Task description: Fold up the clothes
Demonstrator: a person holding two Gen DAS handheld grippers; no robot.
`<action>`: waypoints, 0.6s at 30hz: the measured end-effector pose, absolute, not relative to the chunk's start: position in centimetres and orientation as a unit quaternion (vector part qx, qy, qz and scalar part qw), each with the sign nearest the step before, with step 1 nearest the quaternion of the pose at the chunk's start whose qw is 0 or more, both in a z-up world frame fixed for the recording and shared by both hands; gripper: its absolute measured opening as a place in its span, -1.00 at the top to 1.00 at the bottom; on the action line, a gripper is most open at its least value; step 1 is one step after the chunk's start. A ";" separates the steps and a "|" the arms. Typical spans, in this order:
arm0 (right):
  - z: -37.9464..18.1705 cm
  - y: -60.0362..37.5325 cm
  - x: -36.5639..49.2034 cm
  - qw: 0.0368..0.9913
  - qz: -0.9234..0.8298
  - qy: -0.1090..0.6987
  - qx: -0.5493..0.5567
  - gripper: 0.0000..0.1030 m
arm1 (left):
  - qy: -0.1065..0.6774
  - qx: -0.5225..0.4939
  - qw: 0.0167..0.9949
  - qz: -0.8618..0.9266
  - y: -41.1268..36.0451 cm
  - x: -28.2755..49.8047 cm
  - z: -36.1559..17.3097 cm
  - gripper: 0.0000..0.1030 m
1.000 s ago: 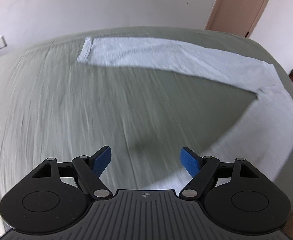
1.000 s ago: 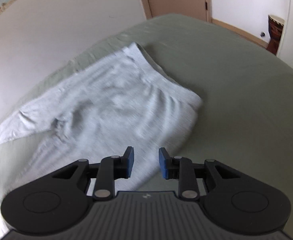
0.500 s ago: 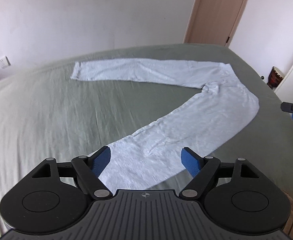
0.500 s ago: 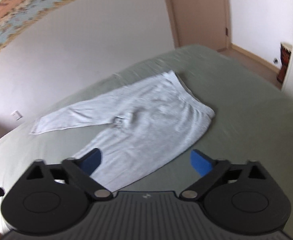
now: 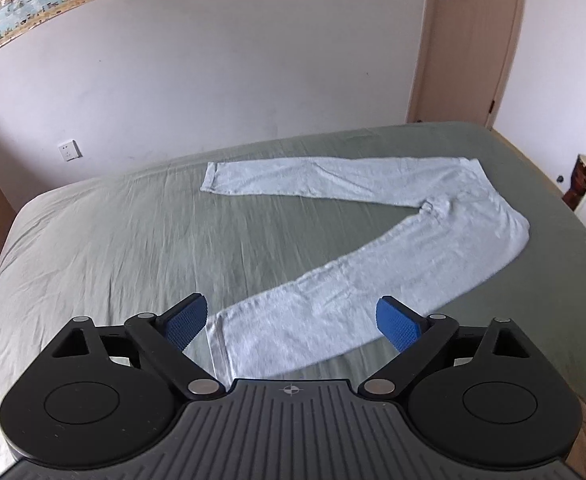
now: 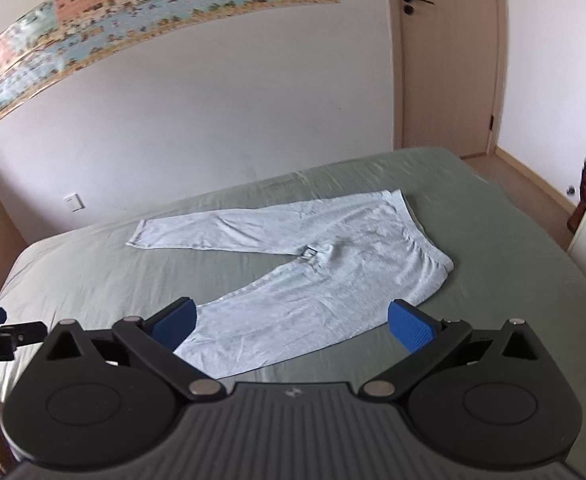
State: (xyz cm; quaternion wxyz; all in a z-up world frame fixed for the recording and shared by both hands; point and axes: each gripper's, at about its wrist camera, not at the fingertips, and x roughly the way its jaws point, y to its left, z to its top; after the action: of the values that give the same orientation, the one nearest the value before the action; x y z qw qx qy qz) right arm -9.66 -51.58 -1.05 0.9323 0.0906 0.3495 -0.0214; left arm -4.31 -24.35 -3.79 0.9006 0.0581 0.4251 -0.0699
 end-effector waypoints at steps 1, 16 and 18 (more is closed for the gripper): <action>-0.5 -51.2 -10.1 0.934 -0.022 0.348 0.080 -0.99 | 0.427 0.059 0.900 -0.071 -24.3 -4.6 -3.7 -0.82; 0.3 -51.9 -11.8 0.933 -0.026 0.350 0.084 -0.99 | 0.439 0.045 0.895 -0.058 -22.9 -7.6 -3.0 -0.82; 0.3 -52.1 -11.9 0.933 -0.027 0.351 0.080 -0.99 | 0.438 0.043 0.896 -0.055 -22.9 -7.8 -3.0 -0.82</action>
State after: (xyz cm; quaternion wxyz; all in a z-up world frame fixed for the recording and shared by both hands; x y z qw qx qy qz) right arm -11.92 -52.09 0.28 0.9325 0.0798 0.3512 -0.0268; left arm -7.82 -22.94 -2.96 0.8961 0.0434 0.4384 -0.0550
